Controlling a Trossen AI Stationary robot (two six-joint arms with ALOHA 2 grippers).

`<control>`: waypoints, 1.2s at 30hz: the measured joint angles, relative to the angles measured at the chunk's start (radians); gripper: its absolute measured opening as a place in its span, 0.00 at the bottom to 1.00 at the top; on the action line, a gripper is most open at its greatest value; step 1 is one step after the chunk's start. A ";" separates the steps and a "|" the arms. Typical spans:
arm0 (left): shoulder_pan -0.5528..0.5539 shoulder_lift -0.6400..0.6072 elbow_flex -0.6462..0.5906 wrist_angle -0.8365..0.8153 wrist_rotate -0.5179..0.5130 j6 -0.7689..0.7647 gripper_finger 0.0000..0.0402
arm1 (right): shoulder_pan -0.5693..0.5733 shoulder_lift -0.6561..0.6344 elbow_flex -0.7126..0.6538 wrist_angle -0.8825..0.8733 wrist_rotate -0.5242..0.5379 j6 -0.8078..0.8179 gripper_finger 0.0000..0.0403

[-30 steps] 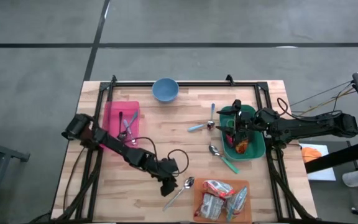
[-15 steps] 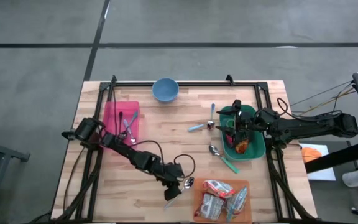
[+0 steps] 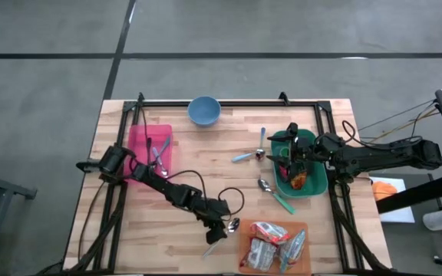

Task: Pick & Place Food Item
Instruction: Put the silver spoon into the pink bin

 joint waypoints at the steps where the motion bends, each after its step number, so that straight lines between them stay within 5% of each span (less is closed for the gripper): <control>1: -0.001 0.000 0.000 0.000 0.000 0.000 0.58 | 0.000 0.000 0.000 0.000 0.000 0.000 0.78; 36: -0.042 0.067 0.129 -0.098 0.058 0.007 0.58 | 0.000 0.000 0.000 -0.027 0.000 0.000 0.78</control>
